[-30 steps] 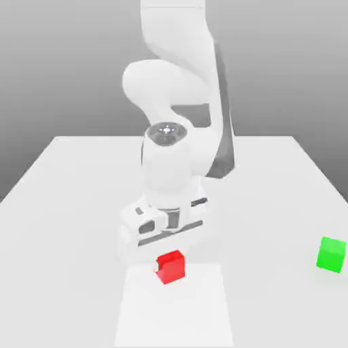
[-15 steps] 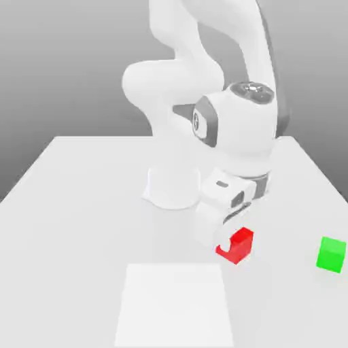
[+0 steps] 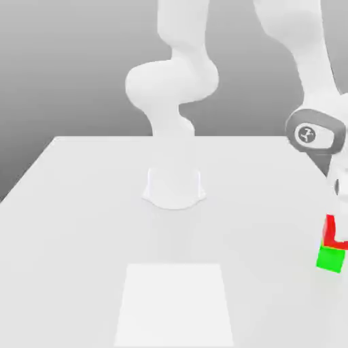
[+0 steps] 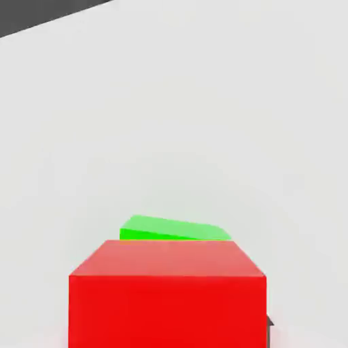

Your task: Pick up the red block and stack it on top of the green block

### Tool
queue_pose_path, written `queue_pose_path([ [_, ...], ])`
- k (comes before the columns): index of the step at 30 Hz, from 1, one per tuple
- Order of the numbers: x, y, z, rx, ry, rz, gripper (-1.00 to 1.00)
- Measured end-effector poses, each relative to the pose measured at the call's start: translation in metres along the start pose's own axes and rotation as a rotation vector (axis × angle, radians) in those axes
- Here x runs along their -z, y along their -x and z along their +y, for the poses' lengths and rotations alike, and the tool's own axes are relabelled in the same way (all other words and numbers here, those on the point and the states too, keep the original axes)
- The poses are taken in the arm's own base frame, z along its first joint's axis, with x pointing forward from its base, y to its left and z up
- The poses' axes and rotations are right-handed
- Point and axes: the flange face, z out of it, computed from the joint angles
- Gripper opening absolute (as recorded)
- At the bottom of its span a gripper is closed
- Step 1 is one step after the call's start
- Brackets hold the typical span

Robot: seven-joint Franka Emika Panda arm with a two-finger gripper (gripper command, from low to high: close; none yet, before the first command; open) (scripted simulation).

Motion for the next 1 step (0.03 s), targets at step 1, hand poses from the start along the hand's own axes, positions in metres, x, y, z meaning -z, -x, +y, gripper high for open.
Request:
queue_pose_path([
  [1,0.0,0.0,0.0,0.0,0.0,0.0,1.0],
])
